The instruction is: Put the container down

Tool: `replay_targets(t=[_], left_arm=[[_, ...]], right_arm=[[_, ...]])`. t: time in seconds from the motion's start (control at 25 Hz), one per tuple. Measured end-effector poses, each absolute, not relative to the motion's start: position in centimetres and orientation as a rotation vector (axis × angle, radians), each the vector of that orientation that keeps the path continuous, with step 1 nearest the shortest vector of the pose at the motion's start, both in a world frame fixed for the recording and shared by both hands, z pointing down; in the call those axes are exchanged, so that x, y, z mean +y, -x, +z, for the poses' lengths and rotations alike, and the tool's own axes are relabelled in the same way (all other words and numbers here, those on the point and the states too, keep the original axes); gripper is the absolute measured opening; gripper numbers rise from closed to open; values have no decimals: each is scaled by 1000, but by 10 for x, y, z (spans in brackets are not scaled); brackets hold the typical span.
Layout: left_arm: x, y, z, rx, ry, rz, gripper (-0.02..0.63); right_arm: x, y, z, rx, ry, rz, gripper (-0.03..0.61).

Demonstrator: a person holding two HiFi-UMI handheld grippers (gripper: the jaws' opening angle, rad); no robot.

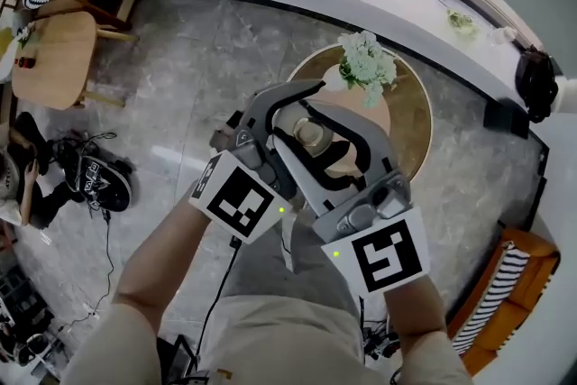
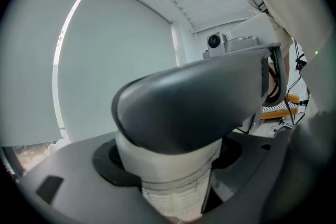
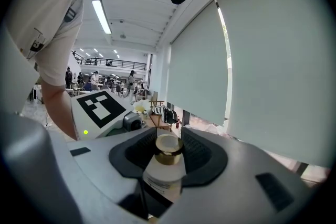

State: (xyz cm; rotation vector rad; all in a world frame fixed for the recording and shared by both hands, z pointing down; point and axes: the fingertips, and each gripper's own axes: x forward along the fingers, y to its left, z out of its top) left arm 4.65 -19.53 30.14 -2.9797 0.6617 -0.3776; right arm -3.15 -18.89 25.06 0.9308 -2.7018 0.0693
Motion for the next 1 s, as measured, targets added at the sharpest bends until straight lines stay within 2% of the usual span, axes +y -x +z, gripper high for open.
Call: replay_targets(t=[1.0], left_arm=[[-243, -58, 554, 479, 3046, -419, 342]], right_arm=[[-250, 21, 502, -2607, -1033, 199, 141]])
